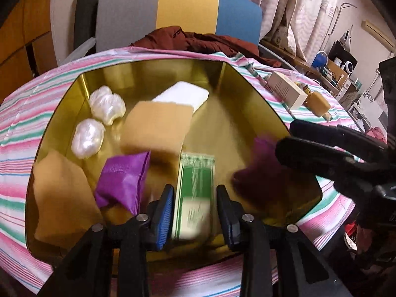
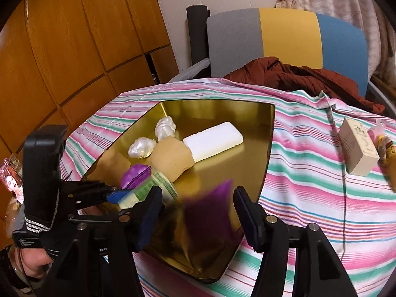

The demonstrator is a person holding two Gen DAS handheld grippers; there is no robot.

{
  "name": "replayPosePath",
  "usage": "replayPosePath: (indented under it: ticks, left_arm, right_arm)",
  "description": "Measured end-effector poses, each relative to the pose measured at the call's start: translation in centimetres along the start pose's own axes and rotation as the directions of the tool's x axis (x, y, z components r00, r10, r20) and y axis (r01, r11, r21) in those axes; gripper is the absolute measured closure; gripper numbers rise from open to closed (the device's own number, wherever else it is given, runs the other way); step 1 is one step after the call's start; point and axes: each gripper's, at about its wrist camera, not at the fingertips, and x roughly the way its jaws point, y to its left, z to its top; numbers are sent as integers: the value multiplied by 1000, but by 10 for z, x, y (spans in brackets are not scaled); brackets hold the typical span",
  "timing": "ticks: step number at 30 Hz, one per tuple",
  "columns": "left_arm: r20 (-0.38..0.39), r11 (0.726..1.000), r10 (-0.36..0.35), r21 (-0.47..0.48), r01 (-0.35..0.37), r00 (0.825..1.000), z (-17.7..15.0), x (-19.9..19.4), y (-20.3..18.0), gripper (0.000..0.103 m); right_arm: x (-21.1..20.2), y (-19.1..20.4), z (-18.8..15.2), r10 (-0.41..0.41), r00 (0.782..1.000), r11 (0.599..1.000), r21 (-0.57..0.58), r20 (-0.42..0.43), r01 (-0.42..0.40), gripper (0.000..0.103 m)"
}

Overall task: Organize objects
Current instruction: 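Open both tools to release the purple packet and green box into the tray, then move both tools back from the tray to the item cluster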

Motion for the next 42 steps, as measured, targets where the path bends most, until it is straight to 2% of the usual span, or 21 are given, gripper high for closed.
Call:
replayPosePath:
  ticks: [1,2,13,17,25,35,40,42]
  left_arm:
    - [1,1000,6,-5,-6,1000,-2,-1,1,57]
    - [11,1000,14,-14,-14,1000,-3,-4,2,56]
    - [157,992,32,-127,-12,987,-1,-41,13,55]
    - [183,988,-8,-149,36,983,6,-45,11,55]
    - [180,990,-68,-112,89,981,16,-40,-13,55]
    - [151,991,-119,-50,128,981,31,-29,-49,54]
    - [123,990,-137,2,138,983,36,-23,-71,41]
    - [114,989,-150,22,149,982,38,-21,-79,41]
  right_arm:
    - [0,0,-1,0,1000,1000,1,0,0,37]
    - [-1,0,-1,0,1000,1000,5,4,0,33]
    - [-13,-21,-3,-18,999,995,103,49,12,29]
    - [-16,-29,-5,-21,998,991,132,60,13,28]
    - [-24,-43,-5,-49,995,984,175,91,33,28]
    - [-37,-86,-13,-93,990,956,288,105,59,28]
    - [-48,-111,-18,-144,982,940,328,120,97,27]
    - [-52,-125,-21,-177,977,930,344,119,127,27]
